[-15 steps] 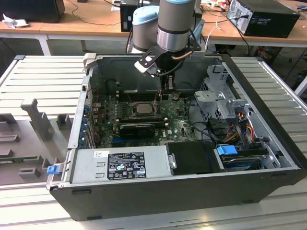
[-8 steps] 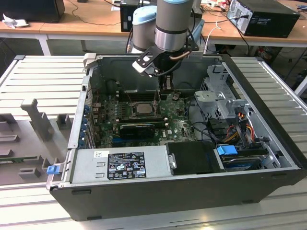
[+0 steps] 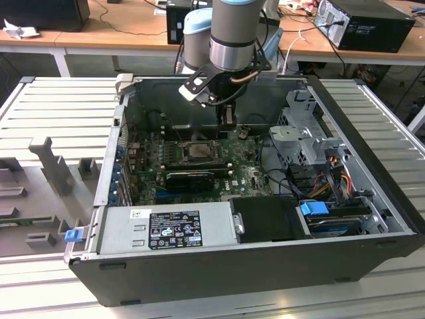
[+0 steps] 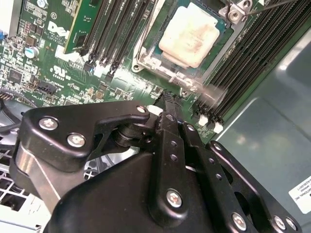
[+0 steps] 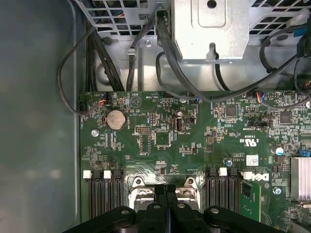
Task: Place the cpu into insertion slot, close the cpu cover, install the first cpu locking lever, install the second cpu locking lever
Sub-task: 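Close the cpu cover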
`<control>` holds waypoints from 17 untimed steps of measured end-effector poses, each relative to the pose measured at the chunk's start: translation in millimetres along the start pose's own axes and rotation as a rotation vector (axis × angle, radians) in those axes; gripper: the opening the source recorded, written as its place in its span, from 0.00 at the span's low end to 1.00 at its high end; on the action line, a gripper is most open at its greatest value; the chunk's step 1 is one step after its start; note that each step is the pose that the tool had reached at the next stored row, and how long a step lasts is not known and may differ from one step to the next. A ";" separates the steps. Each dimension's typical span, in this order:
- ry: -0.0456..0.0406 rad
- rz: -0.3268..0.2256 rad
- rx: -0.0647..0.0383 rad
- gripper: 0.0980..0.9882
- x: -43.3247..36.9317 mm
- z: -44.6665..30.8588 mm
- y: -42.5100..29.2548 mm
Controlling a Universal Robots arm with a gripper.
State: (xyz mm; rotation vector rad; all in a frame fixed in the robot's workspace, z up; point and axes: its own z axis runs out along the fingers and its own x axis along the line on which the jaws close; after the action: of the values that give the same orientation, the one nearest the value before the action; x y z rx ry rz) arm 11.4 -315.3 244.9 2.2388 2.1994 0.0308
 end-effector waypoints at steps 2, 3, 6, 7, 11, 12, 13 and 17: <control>0.0000 0.000 0.000 0.01 0.0 0.0 -3.0; 0.0000 0.000 0.000 0.01 -0.1 0.0 -4.4; 0.0003 0.000 0.000 0.01 -0.1 0.5 -9.4; 0.0003 0.000 0.000 0.01 -0.2 1.3 -12.3; 0.0000 -0.002 0.000 0.01 -0.5 11.4 -20.5; 0.0001 -0.006 0.001 0.01 -0.6 13.5 -23.8; 0.0000 -0.008 0.001 0.01 -0.7 13.7 -25.3; 0.0003 -0.010 0.001 0.01 -0.8 13.9 -37.3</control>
State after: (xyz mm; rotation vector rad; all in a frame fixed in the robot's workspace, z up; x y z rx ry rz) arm -25.7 -315.3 230.5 2.2288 2.2106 0.0300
